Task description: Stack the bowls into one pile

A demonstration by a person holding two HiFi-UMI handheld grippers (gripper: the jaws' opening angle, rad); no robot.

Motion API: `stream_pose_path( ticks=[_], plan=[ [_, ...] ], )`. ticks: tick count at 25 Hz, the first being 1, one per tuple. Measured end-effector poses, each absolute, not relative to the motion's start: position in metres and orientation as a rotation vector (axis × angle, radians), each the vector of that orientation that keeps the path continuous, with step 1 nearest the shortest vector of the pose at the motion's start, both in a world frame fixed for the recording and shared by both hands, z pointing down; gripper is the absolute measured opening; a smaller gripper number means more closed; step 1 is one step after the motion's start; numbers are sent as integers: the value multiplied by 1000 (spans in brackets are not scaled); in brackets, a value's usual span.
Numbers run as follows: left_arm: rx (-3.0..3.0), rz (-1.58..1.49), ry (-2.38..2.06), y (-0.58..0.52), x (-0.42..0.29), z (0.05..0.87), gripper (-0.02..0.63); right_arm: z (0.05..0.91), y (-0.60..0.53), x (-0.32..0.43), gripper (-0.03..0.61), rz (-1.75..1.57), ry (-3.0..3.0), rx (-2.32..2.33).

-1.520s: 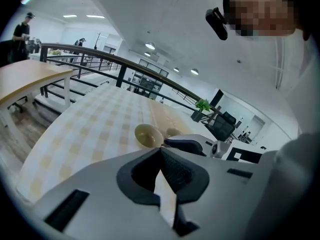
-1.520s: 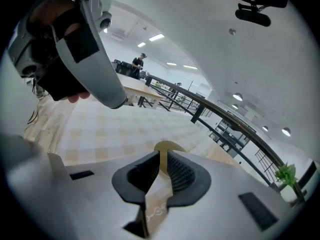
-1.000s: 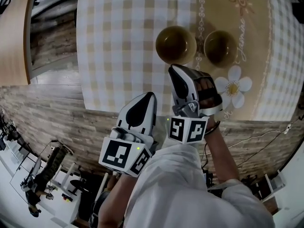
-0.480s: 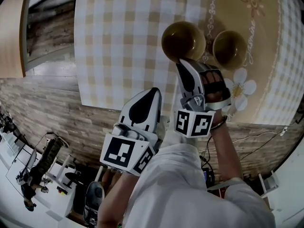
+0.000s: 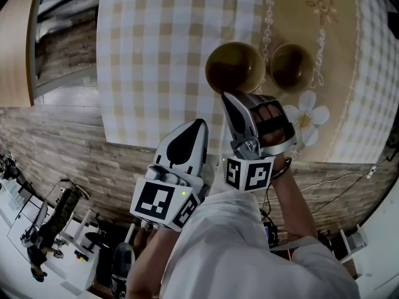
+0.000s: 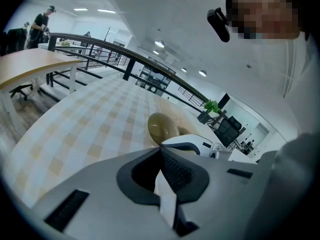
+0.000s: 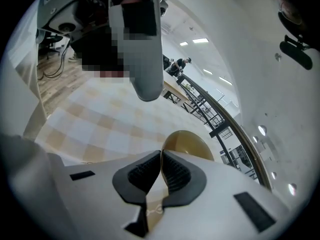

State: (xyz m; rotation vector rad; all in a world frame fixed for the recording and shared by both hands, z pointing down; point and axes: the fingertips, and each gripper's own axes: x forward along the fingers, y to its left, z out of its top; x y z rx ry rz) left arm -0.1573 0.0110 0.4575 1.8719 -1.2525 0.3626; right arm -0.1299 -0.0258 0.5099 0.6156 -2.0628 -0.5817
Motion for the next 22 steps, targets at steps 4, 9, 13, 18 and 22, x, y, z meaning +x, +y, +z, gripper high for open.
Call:
stream_pose_path(
  ticks=[4, 9, 13, 18, 22],
  plan=[
    [1888, 365, -1252, 12, -156, 450, 17, 494, -23, -131, 41, -581, -2082, 652],
    [1911, 358, -1254, 9, -153, 437, 17, 477, -22, -128, 41, -580, -2088, 680],
    [1926, 350, -1257, 5, -152, 428, 17, 468, -23, -125, 41, -577, -2089, 692],
    [1943, 352, -1248, 15, -151, 422, 17, 455, -13, -117, 41, -564, -2078, 727],
    [1960, 363, -1237, 14, -145, 418, 17, 449, -16, -104, 41, -558, -2065, 754]
  ],
)
